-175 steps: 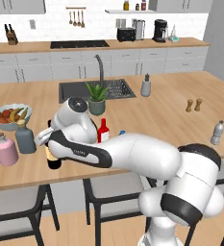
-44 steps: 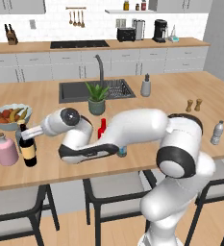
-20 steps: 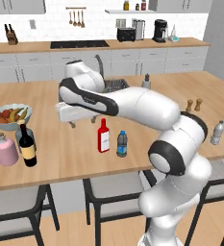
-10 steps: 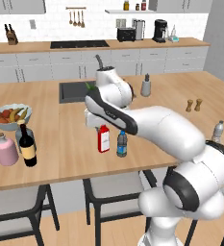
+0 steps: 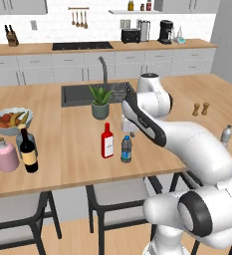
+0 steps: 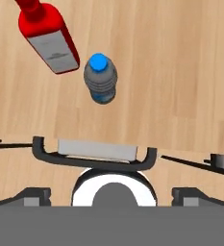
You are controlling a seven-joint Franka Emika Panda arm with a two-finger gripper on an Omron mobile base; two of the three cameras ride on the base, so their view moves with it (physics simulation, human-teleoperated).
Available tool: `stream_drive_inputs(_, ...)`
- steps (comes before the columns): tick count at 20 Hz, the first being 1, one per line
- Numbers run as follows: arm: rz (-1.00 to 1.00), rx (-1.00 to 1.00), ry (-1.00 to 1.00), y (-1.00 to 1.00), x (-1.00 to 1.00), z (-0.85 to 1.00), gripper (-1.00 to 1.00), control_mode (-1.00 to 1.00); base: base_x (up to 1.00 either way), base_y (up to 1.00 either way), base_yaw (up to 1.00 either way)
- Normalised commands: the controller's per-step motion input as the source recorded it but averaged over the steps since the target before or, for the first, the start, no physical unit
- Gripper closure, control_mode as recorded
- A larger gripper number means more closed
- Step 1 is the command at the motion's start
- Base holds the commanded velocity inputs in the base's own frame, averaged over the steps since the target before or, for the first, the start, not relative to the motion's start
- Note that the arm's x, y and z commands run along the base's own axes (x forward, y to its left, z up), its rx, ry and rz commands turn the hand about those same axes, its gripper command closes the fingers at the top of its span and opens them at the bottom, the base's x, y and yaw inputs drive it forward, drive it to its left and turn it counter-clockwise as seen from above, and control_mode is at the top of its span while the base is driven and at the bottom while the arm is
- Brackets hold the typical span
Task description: Move the plastic bottles in the middle to the plastics group, and the glass bottles in the middle to the glass group.
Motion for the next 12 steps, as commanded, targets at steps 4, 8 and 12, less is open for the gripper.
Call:
stream_drive_inputs(4, 0.09, 0.08, -0.02, -0.72, 0.37, -0.11, -1.00, -1.00, 0.00, 0.00, 0.00)
stream_drive_inputs(8, 0.24, 0.00, -0.03, -0.03, 0.46, -0.01, -1.00, -1.00, 0.00, 0.00, 0.00)
stream_drive_inputs(12, 0.23, 0.00, -0.06, 0.12, 0.20, -0.04, -1.00, -1.00, 0.00, 0.00, 0.00)
